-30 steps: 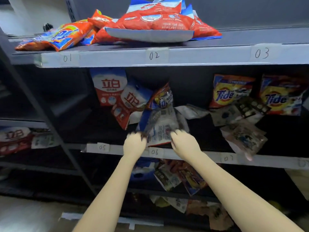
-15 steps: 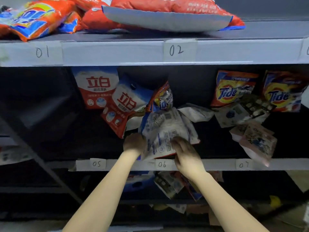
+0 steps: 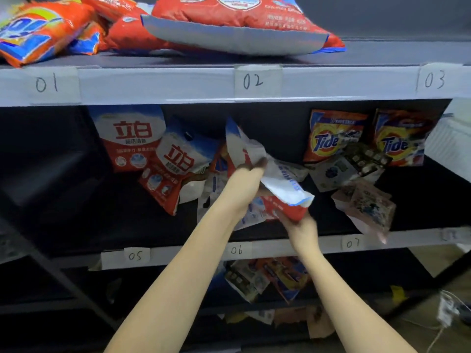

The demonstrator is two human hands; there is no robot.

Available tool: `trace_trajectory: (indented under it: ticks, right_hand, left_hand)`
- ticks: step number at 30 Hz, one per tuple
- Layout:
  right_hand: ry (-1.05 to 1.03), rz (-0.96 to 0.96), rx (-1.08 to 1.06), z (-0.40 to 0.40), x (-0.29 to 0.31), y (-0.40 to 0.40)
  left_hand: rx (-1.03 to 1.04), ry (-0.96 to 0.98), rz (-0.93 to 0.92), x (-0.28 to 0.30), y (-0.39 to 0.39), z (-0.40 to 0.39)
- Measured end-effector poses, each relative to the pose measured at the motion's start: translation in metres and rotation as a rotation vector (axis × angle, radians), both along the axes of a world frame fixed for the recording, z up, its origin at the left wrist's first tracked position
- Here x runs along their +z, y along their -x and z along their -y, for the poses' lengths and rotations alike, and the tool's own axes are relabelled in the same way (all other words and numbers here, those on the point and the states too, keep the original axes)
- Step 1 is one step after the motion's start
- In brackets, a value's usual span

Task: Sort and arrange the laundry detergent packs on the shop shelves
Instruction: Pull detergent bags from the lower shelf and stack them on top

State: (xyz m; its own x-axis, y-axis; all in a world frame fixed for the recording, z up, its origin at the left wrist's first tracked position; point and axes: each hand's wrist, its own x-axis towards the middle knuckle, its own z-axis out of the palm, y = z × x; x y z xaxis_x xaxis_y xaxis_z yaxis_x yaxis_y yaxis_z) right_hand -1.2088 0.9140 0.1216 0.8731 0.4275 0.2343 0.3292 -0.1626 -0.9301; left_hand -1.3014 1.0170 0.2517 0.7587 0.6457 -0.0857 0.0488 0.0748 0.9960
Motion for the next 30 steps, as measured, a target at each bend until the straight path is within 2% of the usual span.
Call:
trace_trajectory:
  ticks: [2, 4, 6, 8, 12, 14, 16, 18, 23, 27, 30]
  right_hand:
    - [-0.061, -0.159, 0.021, 0.013, 0.017, -0.006]
    - [-0.047, -0.157, 0.05, 0.032, 0.027, -0.009]
    - [-0.04, -0.157, 0.089, 0.055, 0.031, -0.011]
    - [-0.1, -0.237, 0.138, 0.079, 0.035, -0.009]
    - [-0.167, -0.351, 0.214, 0.123, 0.046, -0.003]
    - [-0.183, -0.385, 0.247, 0.14, 0.052, -0.001]
    - [-0.194, -0.4, 0.302, 0.153, 0.062, 0.001]
    - [-0.199, -0.371, 0.349, 0.164, 0.074, 0.001]
    - [-0.25, -0.275, 0.458, 0.187, 0.121, -0.003]
    - [-0.284, -0.232, 0.538, 0.196, 0.172, -0.005]
    - [-0.339, -0.183, 0.567, 0.196, 0.214, -0.009]
  left_hand:
    - [-0.006, -0.084, -0.028, 0.004, -0.008, 0.012]
    - [0.067, -0.212, -0.109, 0.005, -0.009, 0.021]
    - [0.126, -0.417, -0.205, -0.007, -0.002, 0.03]
    - [0.264, -0.558, -0.253, -0.028, 0.009, 0.031]
    - [0.38, -0.322, -0.19, -0.068, 0.02, 0.038]
    - [0.315, -0.182, -0.197, -0.073, 0.023, 0.053]
    - [0.219, 0.018, -0.071, -0.068, 0.028, 0.073]
    - [0.168, 0.083, 0.057, -0.057, 0.035, 0.09]
    - [0.053, -0.04, 0.244, -0.009, 0.052, 0.133]
    - [0.211, -0.2, 0.334, 0.045, 0.052, 0.153]
    - [0.335, -0.319, 0.333, 0.092, 0.049, 0.152]
